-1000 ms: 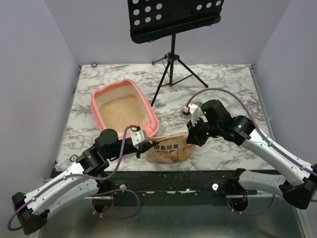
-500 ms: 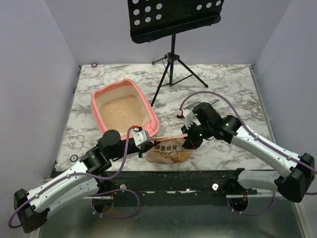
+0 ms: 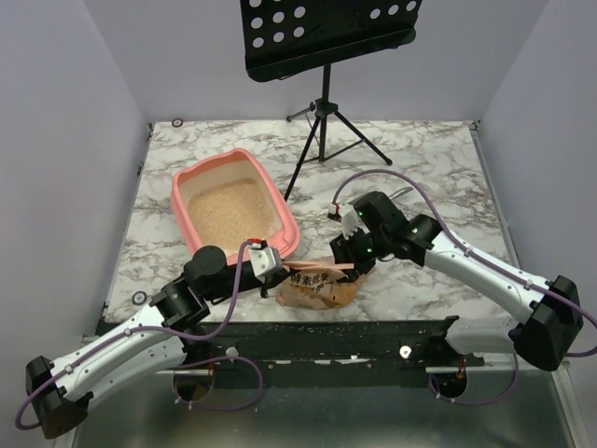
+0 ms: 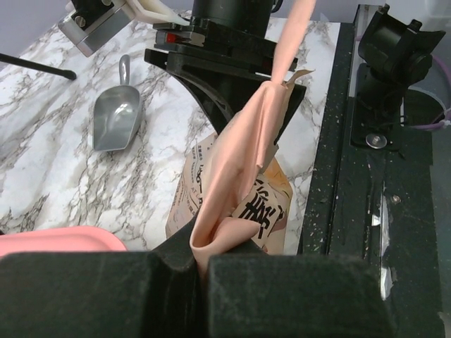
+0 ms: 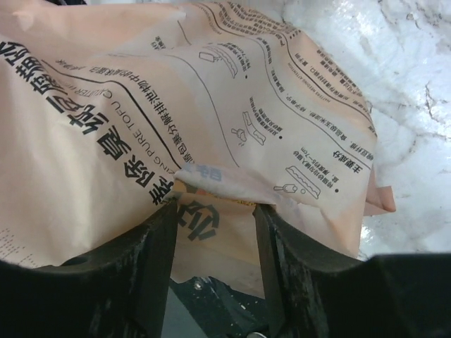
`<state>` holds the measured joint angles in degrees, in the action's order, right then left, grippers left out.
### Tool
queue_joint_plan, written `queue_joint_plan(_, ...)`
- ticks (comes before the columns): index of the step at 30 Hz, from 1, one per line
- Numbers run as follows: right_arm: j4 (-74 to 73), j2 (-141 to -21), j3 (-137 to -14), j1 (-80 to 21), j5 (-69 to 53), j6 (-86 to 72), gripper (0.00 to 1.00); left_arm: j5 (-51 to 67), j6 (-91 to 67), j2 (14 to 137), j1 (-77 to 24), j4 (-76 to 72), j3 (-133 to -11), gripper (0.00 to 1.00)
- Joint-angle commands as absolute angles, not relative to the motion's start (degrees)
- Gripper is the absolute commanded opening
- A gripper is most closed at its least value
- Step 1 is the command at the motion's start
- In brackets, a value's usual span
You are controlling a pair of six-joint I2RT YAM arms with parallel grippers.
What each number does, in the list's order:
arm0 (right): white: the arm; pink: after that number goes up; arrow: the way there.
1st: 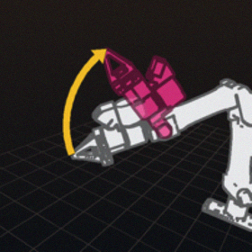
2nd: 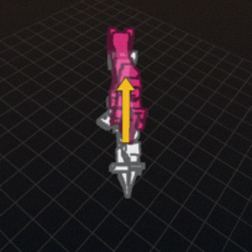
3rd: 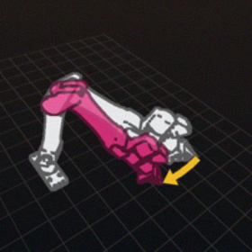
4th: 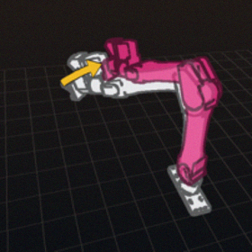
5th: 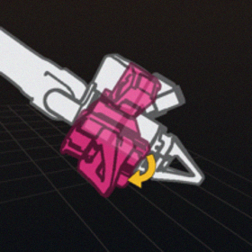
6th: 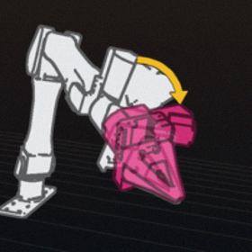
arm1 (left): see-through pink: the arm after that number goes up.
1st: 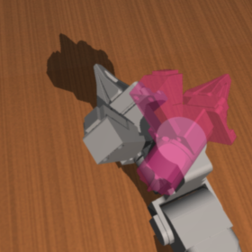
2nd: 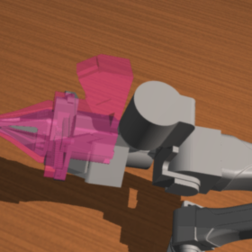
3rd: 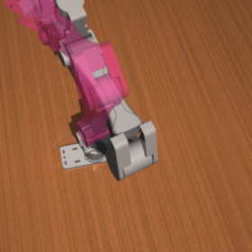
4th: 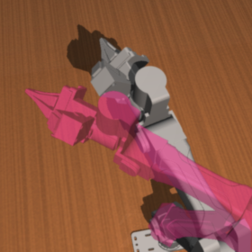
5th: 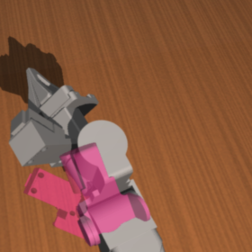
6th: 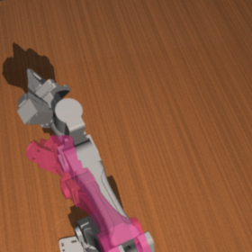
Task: Fill the litter box with clean litter
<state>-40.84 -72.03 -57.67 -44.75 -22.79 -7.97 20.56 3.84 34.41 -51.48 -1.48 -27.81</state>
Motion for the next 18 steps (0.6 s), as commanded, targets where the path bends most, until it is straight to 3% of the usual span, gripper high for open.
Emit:
queue_joint_plan(1, -37.19, -73.48, -57.30, -44.91, -20.66, -9.67, 0.60, 21.97, 4.13, 32.26, -51.68, -5.54, -28.12, 0.00)
queue_joint_plan(5, -33.67, -73.74, -57.48, -44.91, -18.38, -10.90, 0.61, 24.07, 6.06, 34.79, -51.68, -3.17, -32.07, 0.00)
queue_joint_plan(13, -29.45, -68.39, -53.71, -45.26, 8.15, -15.81, 0.62, 25.66, 17.47, 46.47, -51.68, 1.30, -44.80, 0.00)
queue_joint_plan(18, -27.60, -61.71, -50.28, -45.18, 9.85, -16.26, 0.62, 26.98, 26.35, 54.57, -51.42, 2.46, -52.46, 0.00)
